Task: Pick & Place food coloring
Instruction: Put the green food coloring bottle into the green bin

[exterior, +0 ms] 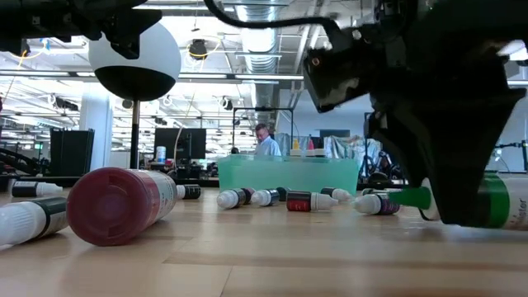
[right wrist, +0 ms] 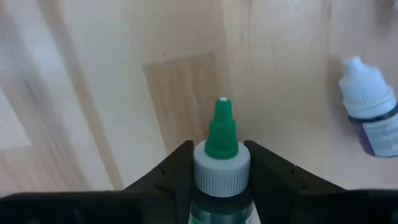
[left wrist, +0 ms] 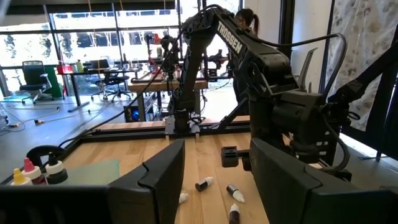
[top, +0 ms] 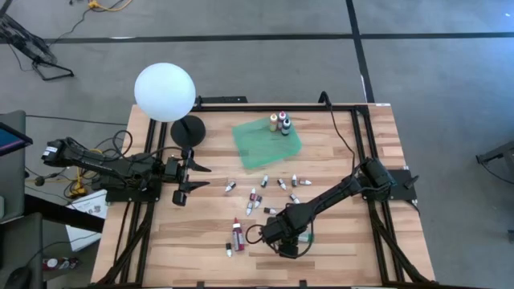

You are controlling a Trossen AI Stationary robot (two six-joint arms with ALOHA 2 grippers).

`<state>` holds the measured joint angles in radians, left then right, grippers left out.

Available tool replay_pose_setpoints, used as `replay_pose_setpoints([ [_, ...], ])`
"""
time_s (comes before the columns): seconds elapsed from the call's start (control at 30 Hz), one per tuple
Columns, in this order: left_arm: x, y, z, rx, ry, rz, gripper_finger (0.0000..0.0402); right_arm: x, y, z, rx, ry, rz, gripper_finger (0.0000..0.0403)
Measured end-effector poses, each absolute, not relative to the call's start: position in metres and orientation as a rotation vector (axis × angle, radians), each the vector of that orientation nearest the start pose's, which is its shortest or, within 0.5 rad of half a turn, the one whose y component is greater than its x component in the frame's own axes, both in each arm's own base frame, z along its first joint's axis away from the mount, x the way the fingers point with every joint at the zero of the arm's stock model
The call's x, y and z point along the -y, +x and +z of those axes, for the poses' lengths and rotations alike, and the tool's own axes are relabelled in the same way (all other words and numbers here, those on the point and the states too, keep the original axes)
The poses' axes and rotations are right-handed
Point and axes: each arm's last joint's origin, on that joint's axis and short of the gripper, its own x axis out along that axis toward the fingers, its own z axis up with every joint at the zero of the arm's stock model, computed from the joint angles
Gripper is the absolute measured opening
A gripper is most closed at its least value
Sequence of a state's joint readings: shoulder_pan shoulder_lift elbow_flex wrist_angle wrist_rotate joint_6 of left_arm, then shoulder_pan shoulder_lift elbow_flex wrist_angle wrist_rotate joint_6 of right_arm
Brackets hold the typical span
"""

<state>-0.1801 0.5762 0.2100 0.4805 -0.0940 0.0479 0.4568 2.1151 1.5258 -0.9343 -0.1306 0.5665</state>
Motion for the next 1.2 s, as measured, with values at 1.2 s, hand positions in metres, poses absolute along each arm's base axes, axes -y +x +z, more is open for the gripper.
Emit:
replay_pose_setpoints([
  [1.2, 0.023, 0.143, 0.223, 0.082, 0.028, -0.061, 0.0176, -0.159, 0.354, 0.268, -1.257, -0.064, 0.062, 0.0123],
])
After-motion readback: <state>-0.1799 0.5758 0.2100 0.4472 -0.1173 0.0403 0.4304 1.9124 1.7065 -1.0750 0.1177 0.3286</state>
